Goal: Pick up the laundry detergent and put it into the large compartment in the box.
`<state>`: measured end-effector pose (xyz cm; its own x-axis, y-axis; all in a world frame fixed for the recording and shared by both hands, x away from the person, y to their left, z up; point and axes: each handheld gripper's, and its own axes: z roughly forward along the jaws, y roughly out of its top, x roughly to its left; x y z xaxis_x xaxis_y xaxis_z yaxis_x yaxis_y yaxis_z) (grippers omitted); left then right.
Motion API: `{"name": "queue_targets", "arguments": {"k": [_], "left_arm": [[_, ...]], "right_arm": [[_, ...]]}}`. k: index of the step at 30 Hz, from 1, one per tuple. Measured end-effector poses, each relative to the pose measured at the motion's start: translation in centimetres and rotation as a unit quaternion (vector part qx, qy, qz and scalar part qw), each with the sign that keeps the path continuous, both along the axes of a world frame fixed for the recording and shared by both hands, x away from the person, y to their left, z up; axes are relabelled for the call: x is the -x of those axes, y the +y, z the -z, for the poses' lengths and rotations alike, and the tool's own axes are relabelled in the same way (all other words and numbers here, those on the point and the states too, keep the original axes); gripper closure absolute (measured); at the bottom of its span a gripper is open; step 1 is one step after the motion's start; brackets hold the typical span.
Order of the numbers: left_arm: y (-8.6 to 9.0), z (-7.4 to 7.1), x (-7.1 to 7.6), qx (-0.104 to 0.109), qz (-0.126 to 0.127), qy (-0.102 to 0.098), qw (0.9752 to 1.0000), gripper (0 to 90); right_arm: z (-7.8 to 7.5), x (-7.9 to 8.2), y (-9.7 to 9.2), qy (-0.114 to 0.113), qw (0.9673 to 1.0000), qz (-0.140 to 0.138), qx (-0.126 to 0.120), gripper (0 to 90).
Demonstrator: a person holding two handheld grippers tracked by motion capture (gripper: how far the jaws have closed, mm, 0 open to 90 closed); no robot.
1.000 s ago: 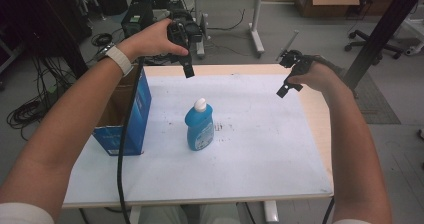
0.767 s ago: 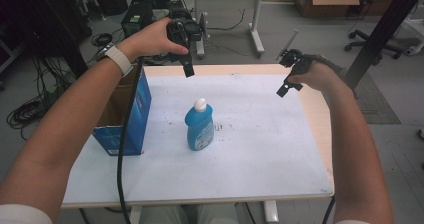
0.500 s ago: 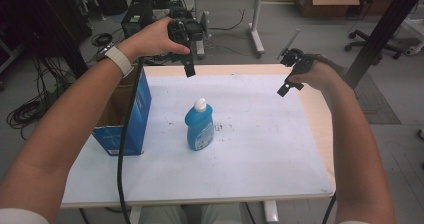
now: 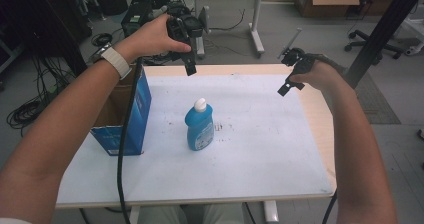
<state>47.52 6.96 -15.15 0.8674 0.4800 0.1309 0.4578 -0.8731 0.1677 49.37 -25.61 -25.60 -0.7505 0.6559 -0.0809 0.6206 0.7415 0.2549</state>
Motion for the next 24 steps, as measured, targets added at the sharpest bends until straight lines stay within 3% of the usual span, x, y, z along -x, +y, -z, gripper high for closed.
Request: {"name": "queue_targets", "arguments": {"k": [6, 12, 16, 24], "left_arm": [[0.2, -0.5, 0.7, 0.013, -0.04, 0.017, 0.999, 8.5], [0.3, -0.7, 1.2, 0.023, -0.065, 0.017, 0.9975, 7.7], [0.3, -0.8, 1.7, 0.025, -0.073, 0.017, 0.9969, 7.7], [-0.3, -0.5, 2.8, 0.029, -0.084, 0.037, 0.9953, 7.9]], "right_arm": [[-0.2, 0.2, -0.3, -0.002, 1.0, 0.005, 0.0, 9.5], [-0.5, 0.3, -0.4, -0.005, 1.0, 0.004, 0.002, 9.5], [-0.7, 0.4, -0.3, -0.008, 1.0, 0.004, 0.001, 9.5], [-0.8, 0.5, -0.1, -0.009, 0.9999, 0.002, 0.004, 9.6]]}}
